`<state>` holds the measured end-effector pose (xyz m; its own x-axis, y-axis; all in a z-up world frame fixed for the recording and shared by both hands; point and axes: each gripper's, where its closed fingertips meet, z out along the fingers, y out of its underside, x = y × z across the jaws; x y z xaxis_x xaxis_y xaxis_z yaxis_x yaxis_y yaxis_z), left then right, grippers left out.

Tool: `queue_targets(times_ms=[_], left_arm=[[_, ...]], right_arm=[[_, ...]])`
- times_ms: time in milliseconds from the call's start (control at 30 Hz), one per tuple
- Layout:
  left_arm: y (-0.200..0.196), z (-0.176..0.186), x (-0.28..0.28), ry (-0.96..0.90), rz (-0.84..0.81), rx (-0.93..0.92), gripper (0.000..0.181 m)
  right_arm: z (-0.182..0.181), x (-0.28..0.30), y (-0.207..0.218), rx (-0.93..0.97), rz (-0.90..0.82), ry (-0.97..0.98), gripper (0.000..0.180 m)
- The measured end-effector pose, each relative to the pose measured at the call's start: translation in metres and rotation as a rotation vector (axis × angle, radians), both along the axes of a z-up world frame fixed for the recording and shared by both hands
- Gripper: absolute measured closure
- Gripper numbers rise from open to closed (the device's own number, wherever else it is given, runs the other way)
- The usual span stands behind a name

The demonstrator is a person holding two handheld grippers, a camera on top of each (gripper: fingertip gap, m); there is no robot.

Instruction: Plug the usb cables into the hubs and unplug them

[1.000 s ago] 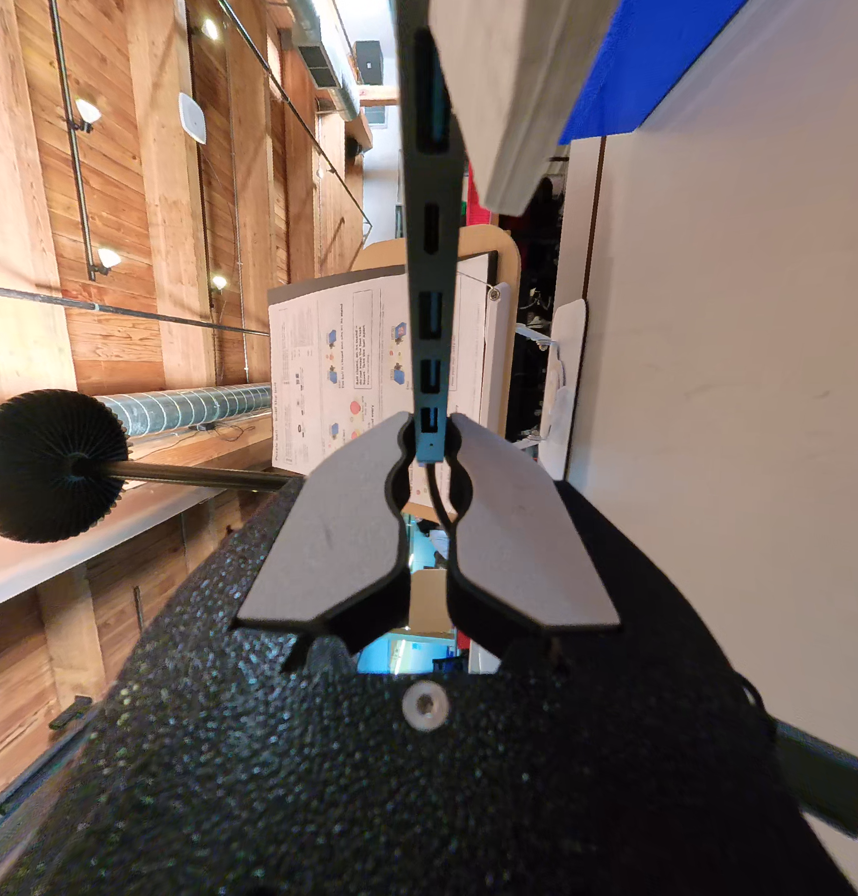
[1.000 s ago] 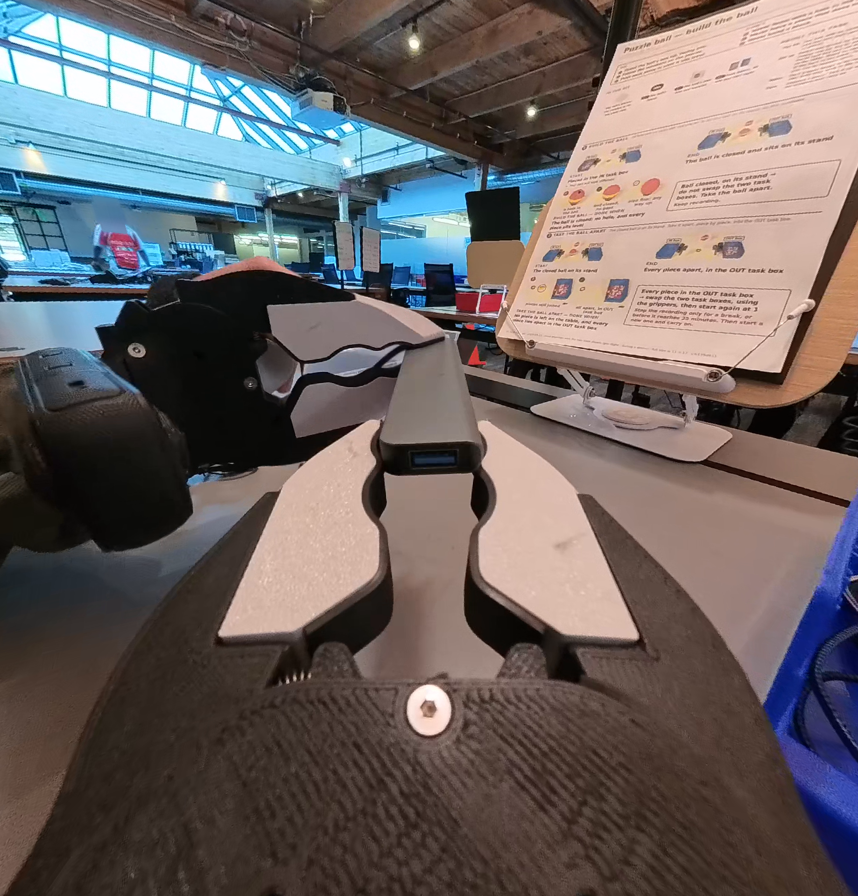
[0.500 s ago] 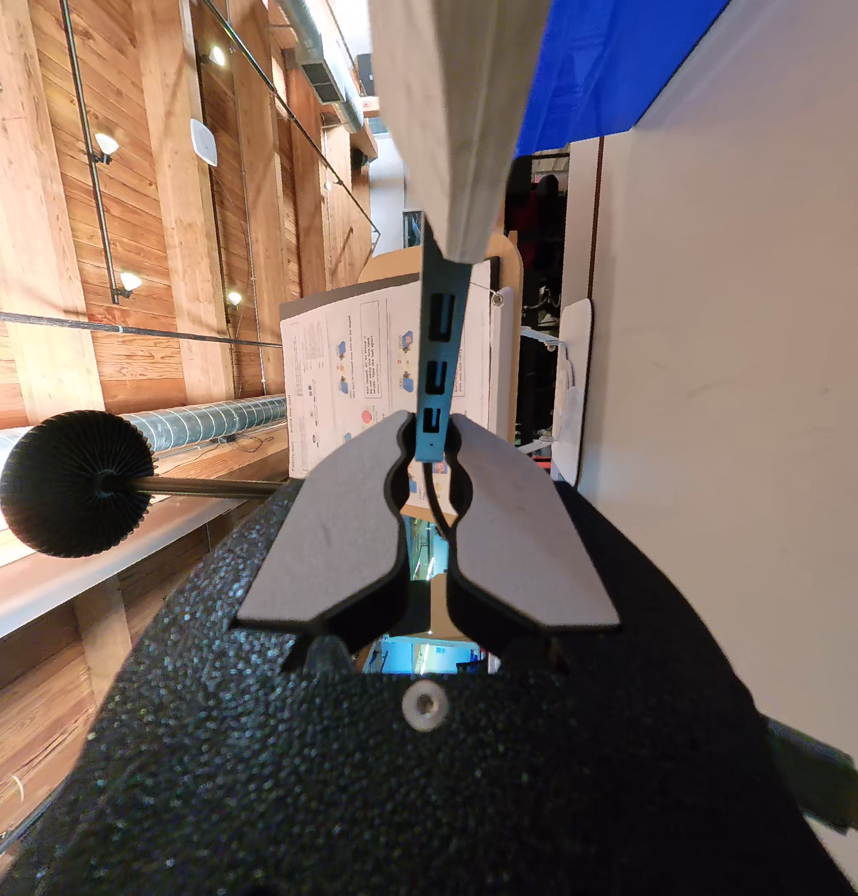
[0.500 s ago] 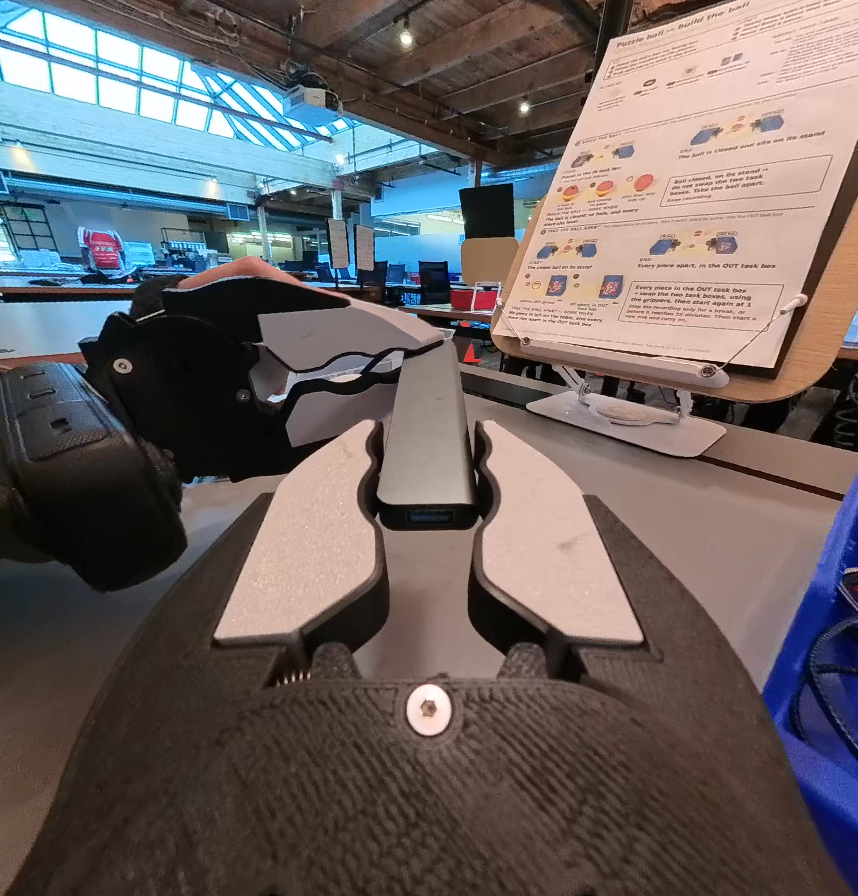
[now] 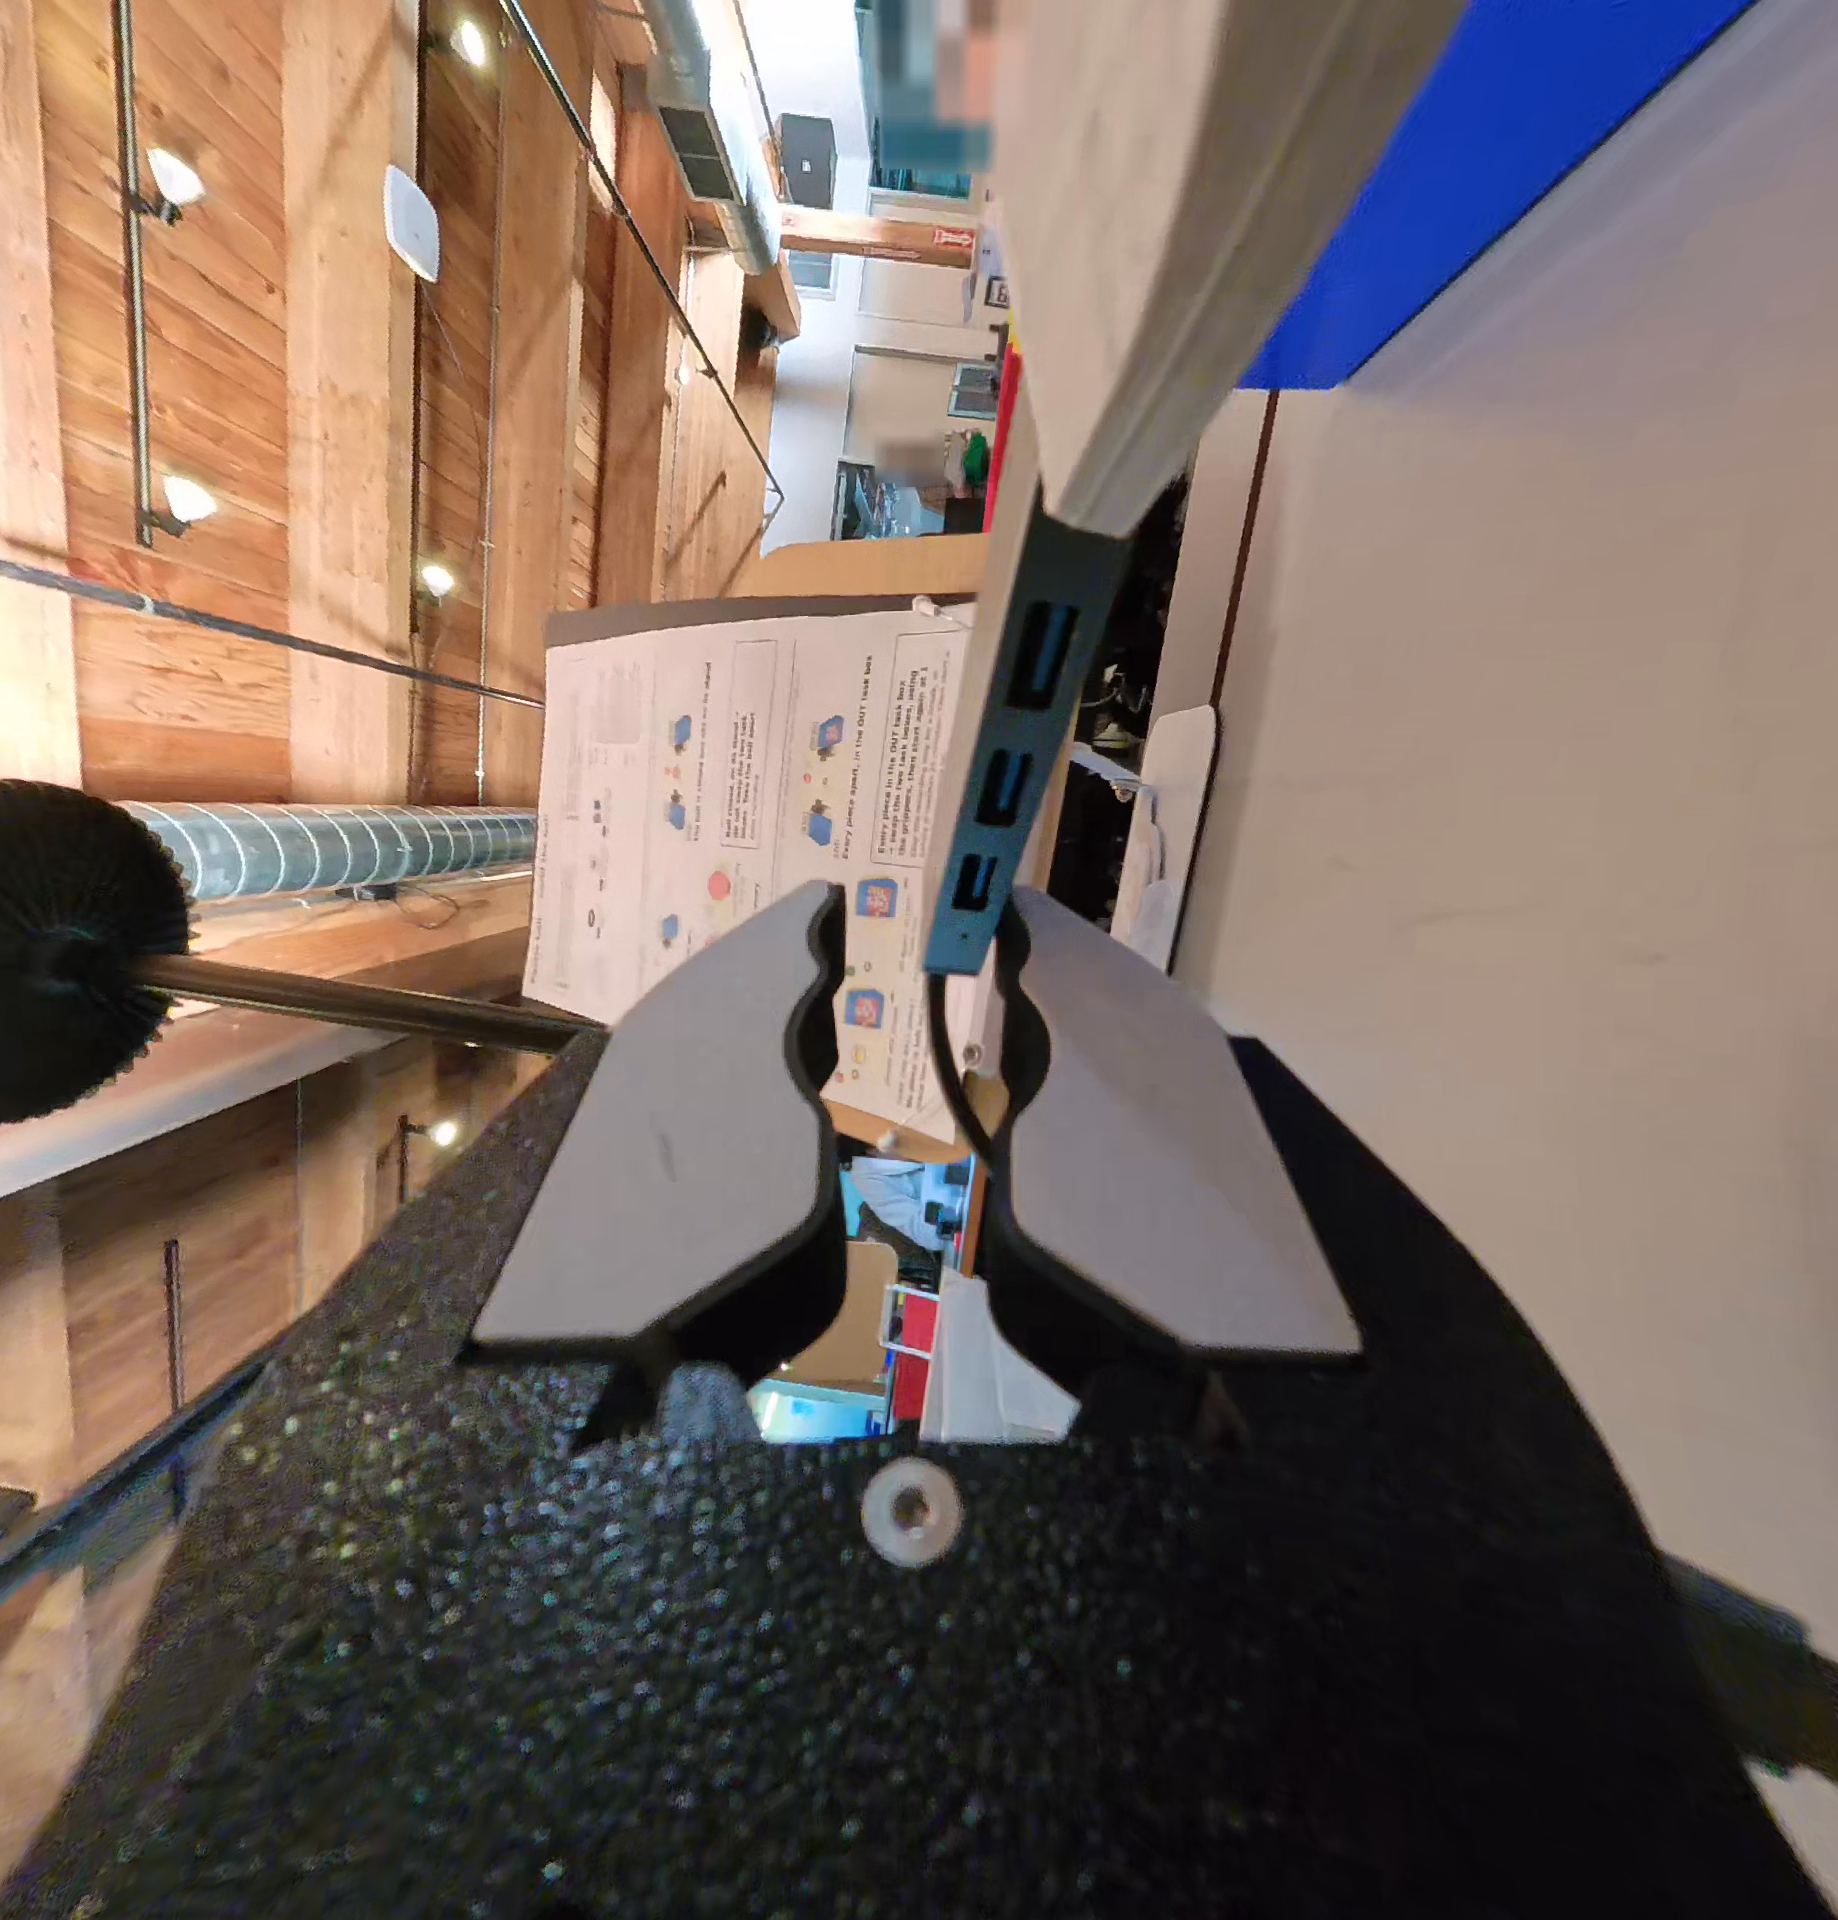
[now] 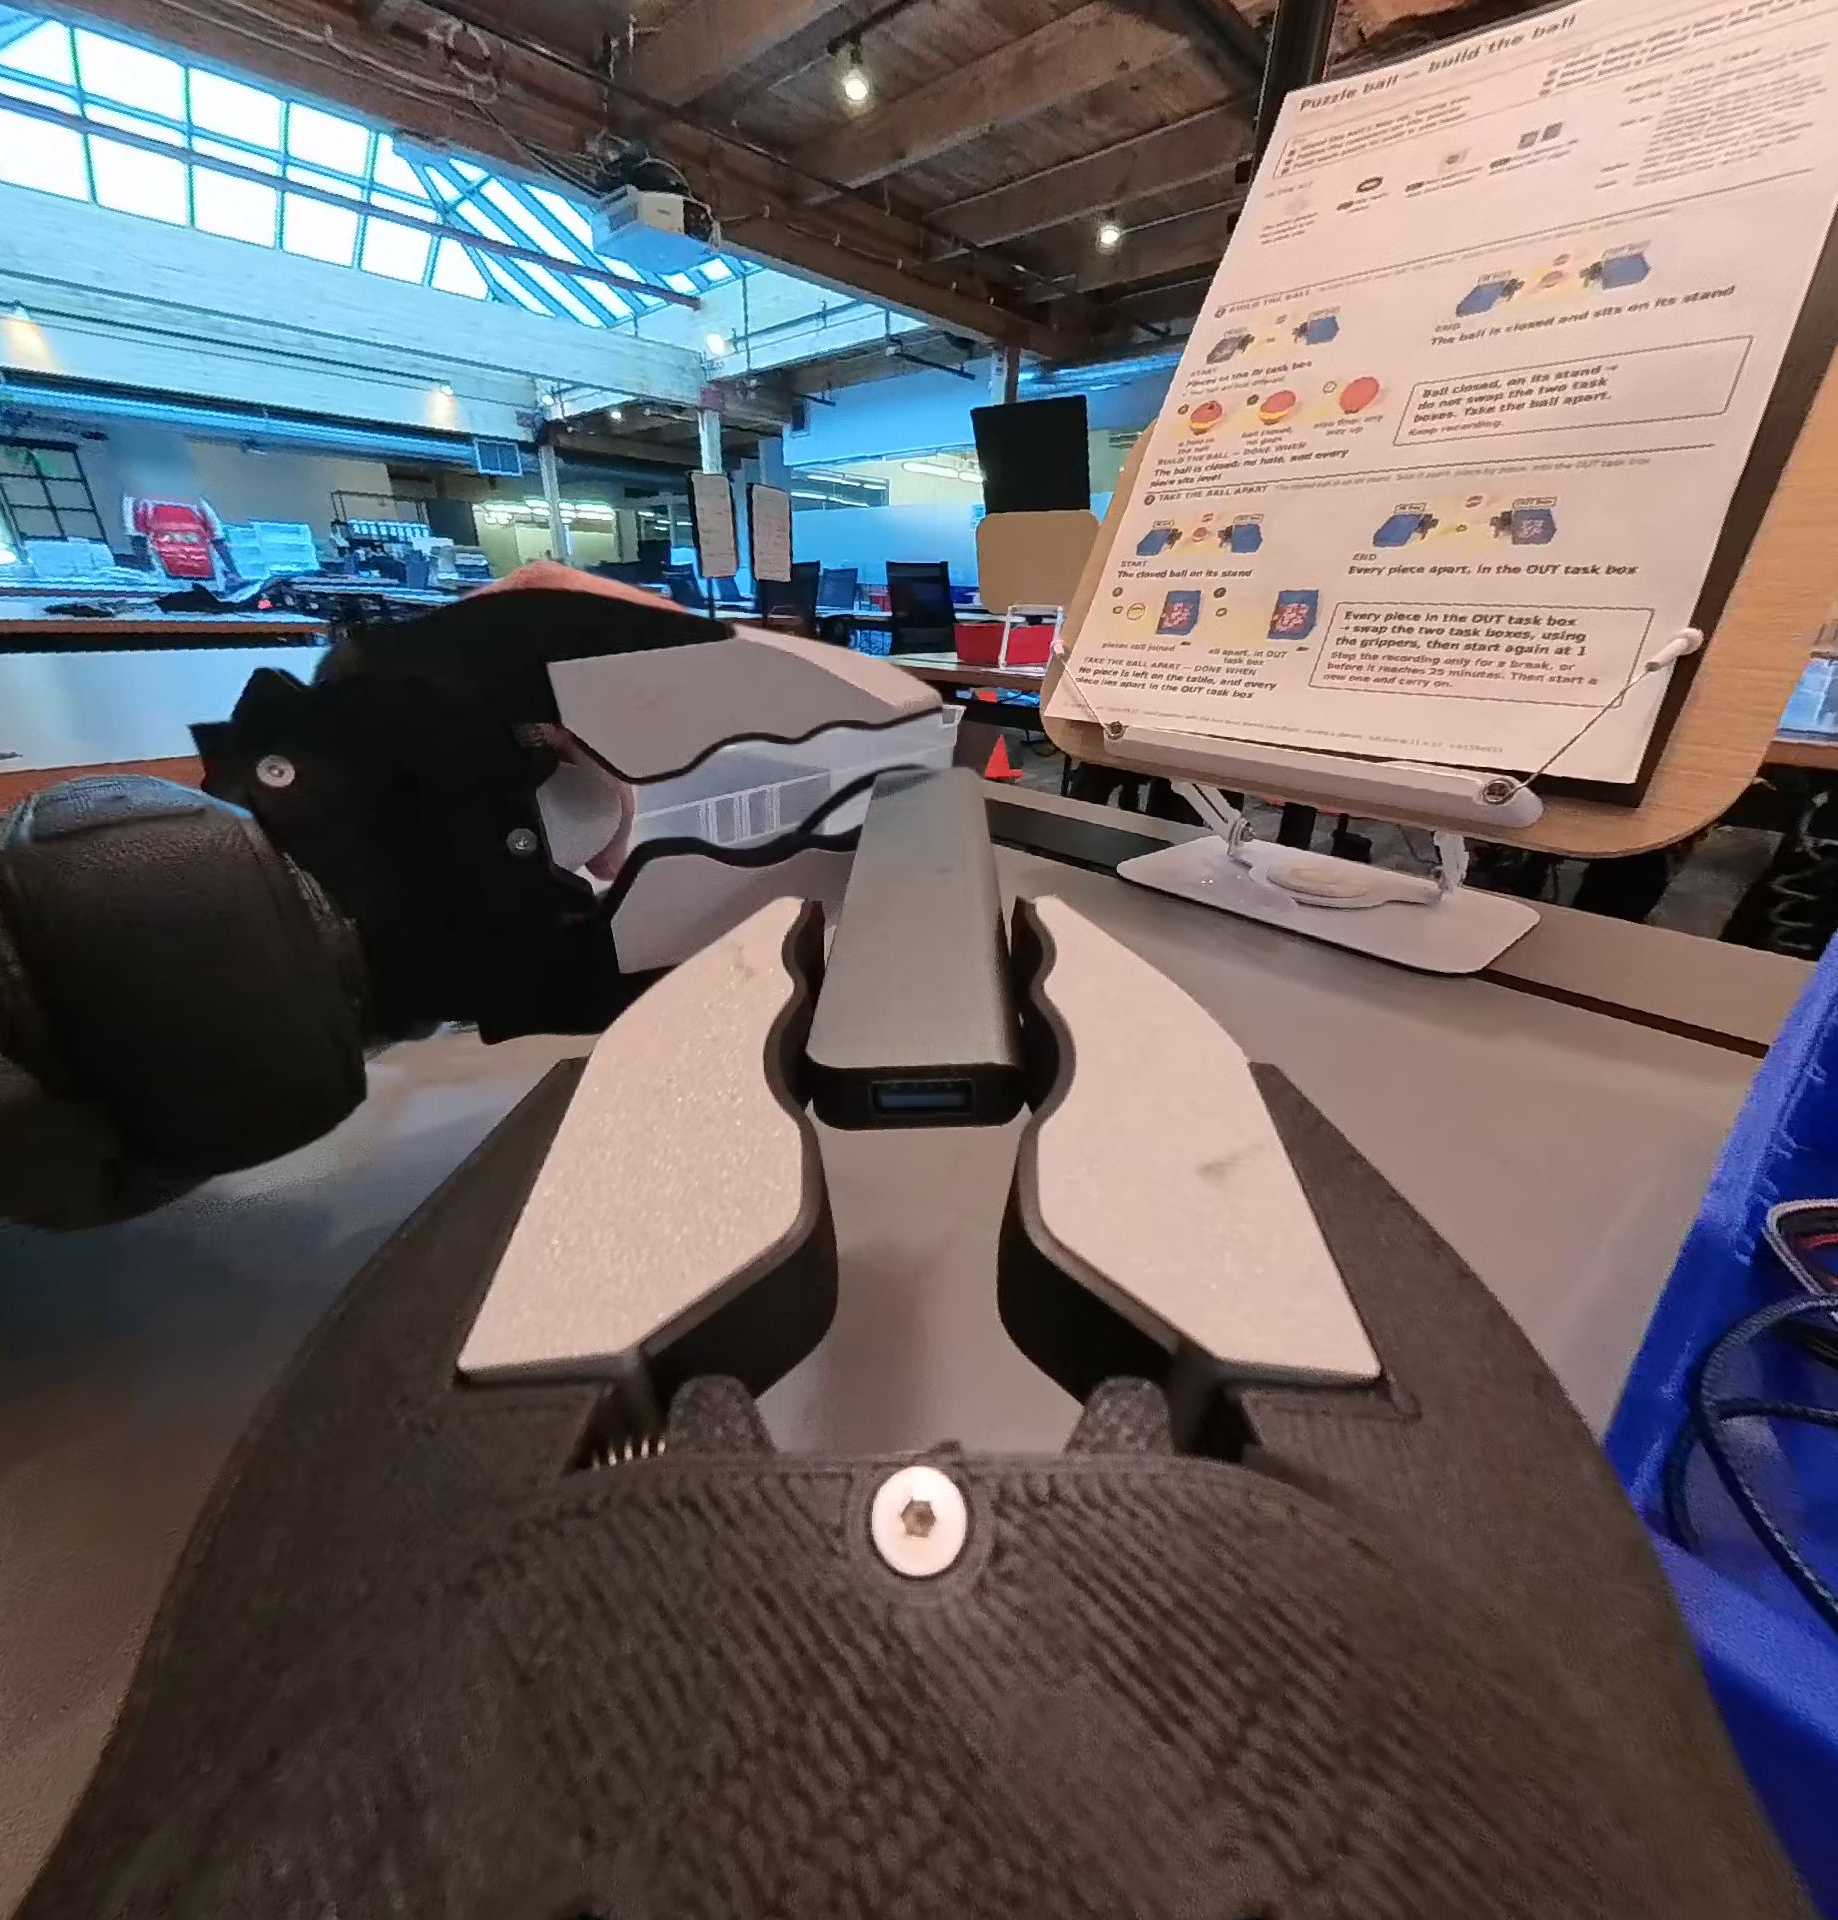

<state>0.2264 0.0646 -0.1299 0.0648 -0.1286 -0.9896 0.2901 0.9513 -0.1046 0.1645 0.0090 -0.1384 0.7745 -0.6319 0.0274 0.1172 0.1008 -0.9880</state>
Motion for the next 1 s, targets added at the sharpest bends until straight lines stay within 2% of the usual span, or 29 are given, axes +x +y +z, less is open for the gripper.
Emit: queue_targets(times_ms=[233,300,600,1000], left_arm=[[0.012,-0.007,0.003,0.010,0.034,0.000,0.147],[0.015,-0.003,0.001,-0.015,0.038,0.013,0.170],[0.013,0.018,-0.001,-0.094,0.057,0.173,0.170],[0.005,0.023,0.000,-0.123,0.039,0.160,0.170]], right_arm=[[-0.002,-0.004,0.006,-0.039,0.024,-0.016,0.144],[-0.004,-0.004,0.009,-0.049,0.042,-0.001,0.144],[-0.005,-0.002,0.009,-0.028,0.086,0.043,0.144],[-0.006,-0.001,0.010,-0.032,0.090,0.055,0.144]])
